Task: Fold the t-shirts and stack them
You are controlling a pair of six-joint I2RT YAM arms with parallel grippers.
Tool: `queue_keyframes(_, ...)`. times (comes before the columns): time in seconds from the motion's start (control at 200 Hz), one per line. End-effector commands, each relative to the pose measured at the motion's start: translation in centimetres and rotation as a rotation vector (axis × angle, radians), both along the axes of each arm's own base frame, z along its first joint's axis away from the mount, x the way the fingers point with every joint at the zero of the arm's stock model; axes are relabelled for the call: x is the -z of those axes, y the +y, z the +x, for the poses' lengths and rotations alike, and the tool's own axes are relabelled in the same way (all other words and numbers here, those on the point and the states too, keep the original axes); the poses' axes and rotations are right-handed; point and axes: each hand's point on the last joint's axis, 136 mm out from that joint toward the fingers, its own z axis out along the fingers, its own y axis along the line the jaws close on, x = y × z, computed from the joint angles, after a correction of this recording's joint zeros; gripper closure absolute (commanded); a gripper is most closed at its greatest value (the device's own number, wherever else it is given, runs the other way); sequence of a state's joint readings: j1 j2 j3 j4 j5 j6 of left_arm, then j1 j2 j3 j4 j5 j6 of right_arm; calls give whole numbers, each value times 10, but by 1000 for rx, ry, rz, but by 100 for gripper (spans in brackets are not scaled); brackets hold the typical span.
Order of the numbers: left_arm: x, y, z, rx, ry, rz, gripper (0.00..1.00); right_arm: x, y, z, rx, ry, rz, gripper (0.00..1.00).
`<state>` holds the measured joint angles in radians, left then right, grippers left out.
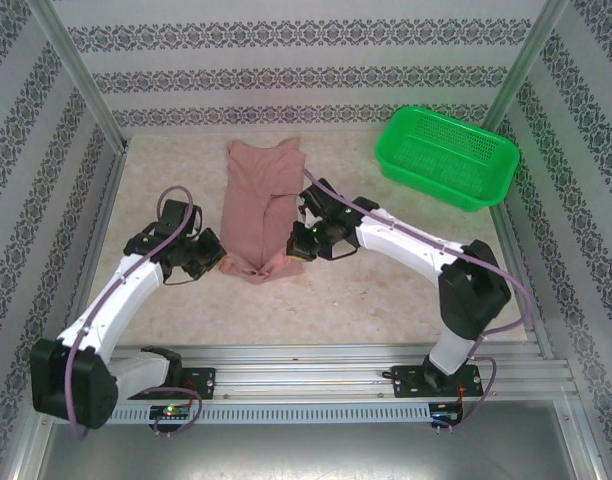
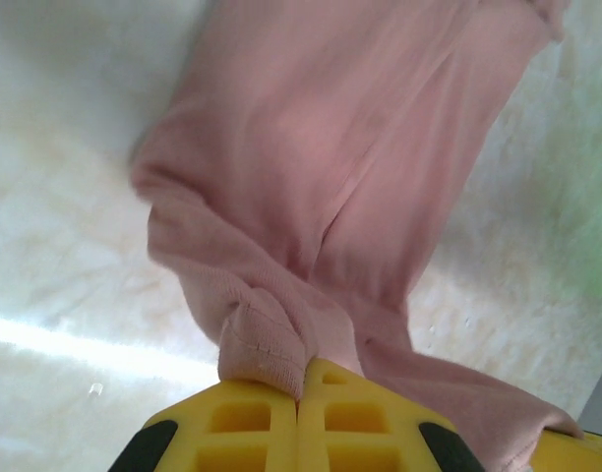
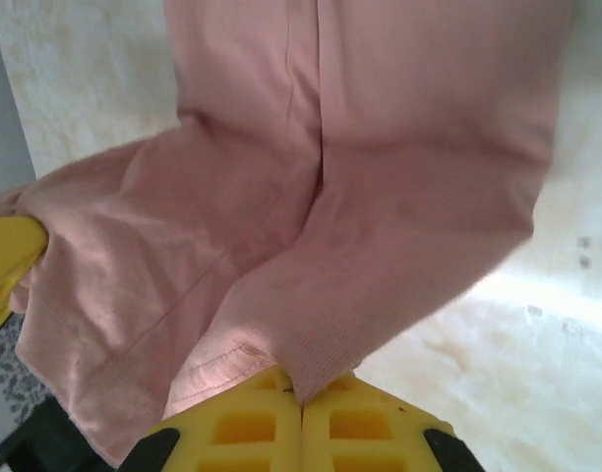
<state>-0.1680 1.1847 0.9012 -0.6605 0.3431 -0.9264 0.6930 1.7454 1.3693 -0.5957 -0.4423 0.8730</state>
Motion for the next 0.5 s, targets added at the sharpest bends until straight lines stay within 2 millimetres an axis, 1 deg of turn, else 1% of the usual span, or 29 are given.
queue_keyframes(0.0,-18,0,37,55,-89,-37,100,2,-3,23,-16,11,-14,100)
queue_keyframes(0.115,-17,5,68,58,-97,-52,100,3,-5,52,2,3,-21,100)
queue_keyframes(0.24,-12,11,99,68,-94,-55,100,11,-10,82,34,13,-31,100)
queue_keyframes(0.39,5,14,131,92,-64,-53,100,22,-12,113,57,18,-31,100)
queue_keyframes(0.495,22,16,150,101,-37,-51,100,31,-10,133,66,29,-25,100)
